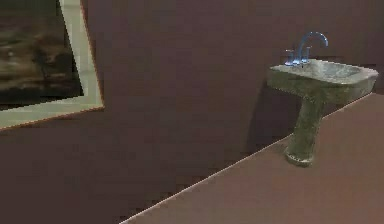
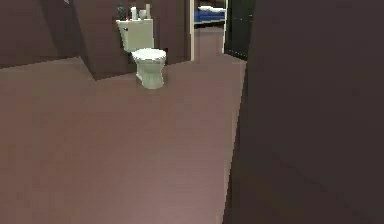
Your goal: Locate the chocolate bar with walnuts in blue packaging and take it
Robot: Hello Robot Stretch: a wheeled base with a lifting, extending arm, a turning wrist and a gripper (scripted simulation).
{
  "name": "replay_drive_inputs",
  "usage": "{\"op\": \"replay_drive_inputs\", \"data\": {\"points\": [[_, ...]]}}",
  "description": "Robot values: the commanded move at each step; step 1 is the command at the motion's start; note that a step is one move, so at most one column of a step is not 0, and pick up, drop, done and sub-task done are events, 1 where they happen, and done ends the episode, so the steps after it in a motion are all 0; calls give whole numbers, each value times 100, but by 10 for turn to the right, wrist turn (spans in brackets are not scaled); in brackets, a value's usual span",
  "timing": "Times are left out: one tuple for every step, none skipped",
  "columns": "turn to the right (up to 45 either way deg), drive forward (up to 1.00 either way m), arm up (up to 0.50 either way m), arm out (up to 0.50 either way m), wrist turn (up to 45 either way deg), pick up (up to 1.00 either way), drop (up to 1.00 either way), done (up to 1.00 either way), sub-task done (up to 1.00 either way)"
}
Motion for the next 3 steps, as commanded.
{"op": "replay_drive_inputs", "data": {"points": [[-330, 0, 0, 0, 0, 0, 0, 0, 0], [0, 15, 0, 0, 0, 0, 0, 0, 0], [450, 0, 0, 0, 0, 0, 0, 0, 0]]}}
